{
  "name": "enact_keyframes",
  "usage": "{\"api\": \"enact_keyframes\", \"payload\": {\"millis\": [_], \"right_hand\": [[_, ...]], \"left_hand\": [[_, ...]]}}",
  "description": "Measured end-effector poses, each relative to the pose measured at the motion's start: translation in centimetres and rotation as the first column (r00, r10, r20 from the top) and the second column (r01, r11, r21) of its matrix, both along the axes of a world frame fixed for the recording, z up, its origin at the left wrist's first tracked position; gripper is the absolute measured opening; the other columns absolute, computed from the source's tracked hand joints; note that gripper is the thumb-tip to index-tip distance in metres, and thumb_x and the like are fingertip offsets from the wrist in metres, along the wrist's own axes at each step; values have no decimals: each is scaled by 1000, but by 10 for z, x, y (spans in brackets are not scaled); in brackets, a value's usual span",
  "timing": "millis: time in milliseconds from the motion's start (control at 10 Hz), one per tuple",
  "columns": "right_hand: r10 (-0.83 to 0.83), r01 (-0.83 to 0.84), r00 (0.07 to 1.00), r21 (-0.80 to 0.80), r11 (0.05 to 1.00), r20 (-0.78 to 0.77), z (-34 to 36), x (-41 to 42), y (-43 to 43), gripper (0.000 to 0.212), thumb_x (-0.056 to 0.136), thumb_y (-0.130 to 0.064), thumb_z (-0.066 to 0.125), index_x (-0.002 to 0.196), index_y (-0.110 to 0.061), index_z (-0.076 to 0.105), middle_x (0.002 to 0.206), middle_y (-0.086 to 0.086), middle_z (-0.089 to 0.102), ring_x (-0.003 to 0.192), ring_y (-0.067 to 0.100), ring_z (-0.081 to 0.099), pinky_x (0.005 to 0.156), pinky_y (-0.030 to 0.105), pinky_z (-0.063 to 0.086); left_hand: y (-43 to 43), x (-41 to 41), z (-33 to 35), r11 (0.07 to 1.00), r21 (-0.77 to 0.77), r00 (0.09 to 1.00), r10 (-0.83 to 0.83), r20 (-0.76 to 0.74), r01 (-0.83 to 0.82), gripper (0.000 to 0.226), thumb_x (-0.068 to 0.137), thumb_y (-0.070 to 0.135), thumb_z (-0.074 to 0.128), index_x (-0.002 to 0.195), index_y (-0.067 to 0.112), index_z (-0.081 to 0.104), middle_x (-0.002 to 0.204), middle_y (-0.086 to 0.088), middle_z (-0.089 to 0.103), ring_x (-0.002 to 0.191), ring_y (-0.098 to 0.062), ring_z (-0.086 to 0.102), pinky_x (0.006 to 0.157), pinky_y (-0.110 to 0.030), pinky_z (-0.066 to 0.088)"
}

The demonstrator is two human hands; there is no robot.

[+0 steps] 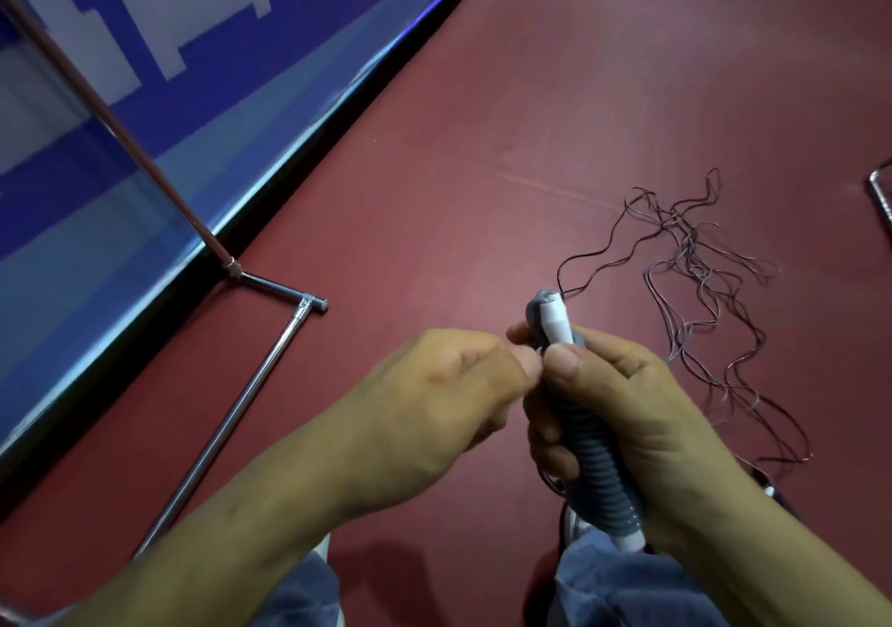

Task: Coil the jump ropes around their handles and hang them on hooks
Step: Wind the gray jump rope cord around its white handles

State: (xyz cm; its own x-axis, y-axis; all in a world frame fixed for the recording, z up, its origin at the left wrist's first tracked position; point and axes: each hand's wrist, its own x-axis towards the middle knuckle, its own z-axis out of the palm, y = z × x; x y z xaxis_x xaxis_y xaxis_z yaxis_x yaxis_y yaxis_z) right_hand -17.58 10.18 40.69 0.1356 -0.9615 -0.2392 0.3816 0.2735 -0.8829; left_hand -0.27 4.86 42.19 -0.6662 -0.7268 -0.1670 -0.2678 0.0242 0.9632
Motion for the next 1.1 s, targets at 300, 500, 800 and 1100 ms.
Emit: {"api": "enact_keyframes", "payload": {"millis": [300, 500, 800, 1100], "right_hand": [[25, -48, 952, -67, 997, -306, -4, 6, 0, 27, 91, -26, 59, 78, -3, 63, 65, 9, 61, 56, 20, 53, 53, 24, 45], [141, -140, 963, 24, 990, -231, -5, 2, -3, 50, 93, -34, 56, 95, 16, 49, 71, 12, 54, 63, 21, 51, 60, 27, 46], [107, -94, 948, 56, 994, -300, -10, -2, -6, 29, 88, -36, 61, 86, -7, 57, 77, 6, 55, 64, 22, 52, 62, 33, 43], [81, -100, 986, 131, 986, 142, -1, 3, -4, 25, 89, -29, 62, 88, -5, 56, 74, 10, 50, 57, 20, 47, 54, 32, 44]], "left_hand": [[7, 5, 4, 981, -193, 999, 33, -16, -36, 61, 96, 48, 35, 69, -3, 55, 59, -16, 48, 60, -36, 45, 58, -43, 38], [8, 1, 6, 973, -230, 999, 12, -32, -19, 52, 89, 58, 28, 79, 17, 57, 70, -12, 56, 60, -28, 50, 62, -43, 44], [-9, 12, -7, 959, -214, 982, 186, -15, -185, 28, 92, 42, 54, 86, 20, 71, 66, -2, 66, 59, -15, 63, 61, -35, 53], [-7, 10, 6, 931, 273, 886, 327, -328, -243, 13, 92, 2, 64, 88, 7, 76, 68, -18, 66, 50, -25, 60, 49, -33, 52]]}}
